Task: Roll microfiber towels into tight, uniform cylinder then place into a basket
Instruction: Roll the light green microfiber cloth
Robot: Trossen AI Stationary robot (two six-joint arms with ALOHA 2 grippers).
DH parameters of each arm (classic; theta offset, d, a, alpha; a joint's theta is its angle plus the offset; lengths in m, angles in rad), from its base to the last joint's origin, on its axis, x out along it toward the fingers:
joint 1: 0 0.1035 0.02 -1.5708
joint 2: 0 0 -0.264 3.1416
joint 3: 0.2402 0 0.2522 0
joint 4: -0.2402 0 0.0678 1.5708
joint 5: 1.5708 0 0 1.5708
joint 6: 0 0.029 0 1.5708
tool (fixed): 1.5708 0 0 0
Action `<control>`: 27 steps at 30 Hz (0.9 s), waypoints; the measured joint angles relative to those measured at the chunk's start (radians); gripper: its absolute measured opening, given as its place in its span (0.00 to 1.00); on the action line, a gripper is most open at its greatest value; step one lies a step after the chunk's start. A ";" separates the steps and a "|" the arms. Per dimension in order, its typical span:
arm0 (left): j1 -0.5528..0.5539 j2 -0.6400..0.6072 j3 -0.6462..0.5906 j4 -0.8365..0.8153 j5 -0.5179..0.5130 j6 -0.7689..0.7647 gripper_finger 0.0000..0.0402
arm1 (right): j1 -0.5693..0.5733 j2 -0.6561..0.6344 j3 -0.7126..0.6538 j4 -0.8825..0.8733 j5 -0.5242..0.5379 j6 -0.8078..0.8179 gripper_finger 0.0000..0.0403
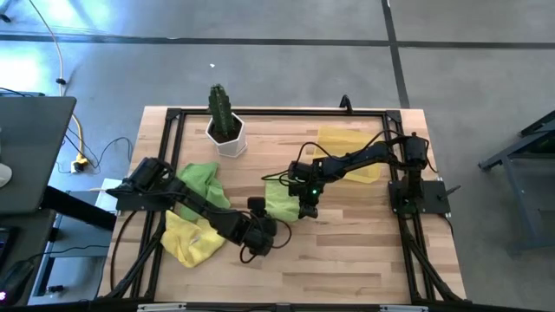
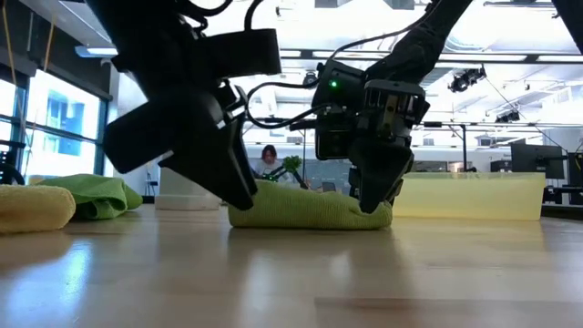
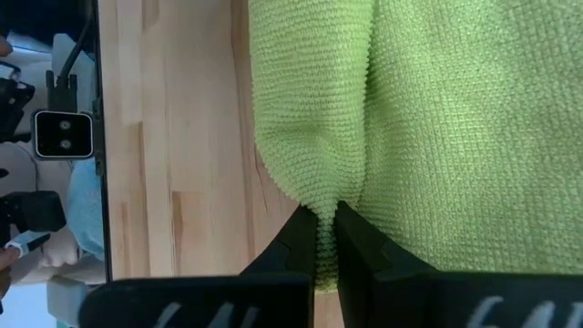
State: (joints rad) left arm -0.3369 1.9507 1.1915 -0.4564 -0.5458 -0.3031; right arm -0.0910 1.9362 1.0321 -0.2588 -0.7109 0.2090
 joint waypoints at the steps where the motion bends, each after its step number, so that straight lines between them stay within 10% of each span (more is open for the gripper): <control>1: 0.005 0.000 0.000 0.000 0.009 0.000 0.39 | 0.000 0.000 0.000 0.000 0.000 0.000 0.00; 27: -0.027 -0.008 0.010 -0.042 -0.110 0.071 0.38 | 0.000 0.000 0.000 0.000 0.001 -0.007 0.00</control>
State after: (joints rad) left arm -0.3635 1.9428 1.2015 -0.4984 -0.6561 -0.2320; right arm -0.0910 1.9362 1.0321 -0.2584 -0.7101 0.2016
